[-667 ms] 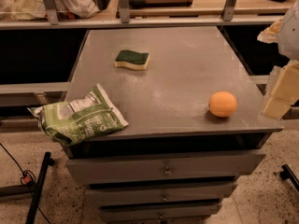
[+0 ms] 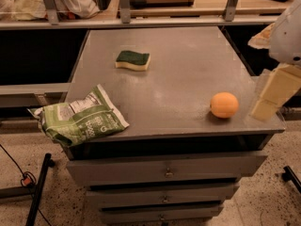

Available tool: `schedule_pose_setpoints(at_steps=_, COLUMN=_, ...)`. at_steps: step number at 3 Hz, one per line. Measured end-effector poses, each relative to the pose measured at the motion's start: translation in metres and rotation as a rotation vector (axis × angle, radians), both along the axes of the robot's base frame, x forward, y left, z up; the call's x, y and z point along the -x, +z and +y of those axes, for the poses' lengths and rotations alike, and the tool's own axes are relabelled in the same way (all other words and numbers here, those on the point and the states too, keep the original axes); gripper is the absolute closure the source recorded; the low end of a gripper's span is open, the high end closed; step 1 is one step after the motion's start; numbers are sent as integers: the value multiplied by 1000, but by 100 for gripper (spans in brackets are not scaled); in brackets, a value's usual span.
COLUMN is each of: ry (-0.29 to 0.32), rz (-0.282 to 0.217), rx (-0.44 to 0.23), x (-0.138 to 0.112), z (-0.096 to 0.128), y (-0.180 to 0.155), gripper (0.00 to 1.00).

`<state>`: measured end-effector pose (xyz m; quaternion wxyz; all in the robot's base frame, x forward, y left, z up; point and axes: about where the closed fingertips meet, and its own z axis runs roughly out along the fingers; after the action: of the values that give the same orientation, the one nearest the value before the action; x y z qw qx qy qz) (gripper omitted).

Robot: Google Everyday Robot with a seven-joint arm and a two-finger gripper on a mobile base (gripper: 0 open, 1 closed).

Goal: Move green jalapeno chip bag near sponge

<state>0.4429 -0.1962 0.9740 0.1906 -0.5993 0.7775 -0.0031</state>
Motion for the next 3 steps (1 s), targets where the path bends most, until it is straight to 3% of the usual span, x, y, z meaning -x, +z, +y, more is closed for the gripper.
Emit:
schedule_pose_setpoints(at_steps=1, ry=63, rz=2, rx=-180, x=-5, z=53, y=-18, gripper=0)
schedule_pose_setpoints(at_steps=2, ry=147, rz=-46, rx=-312, x=-4, z=107, y=-33, gripper=0)
schedule_pose_setpoints(at_steps=3, ry=142, rz=-116, rx=-349, x=-18, z=120, y=-25, gripper=0)
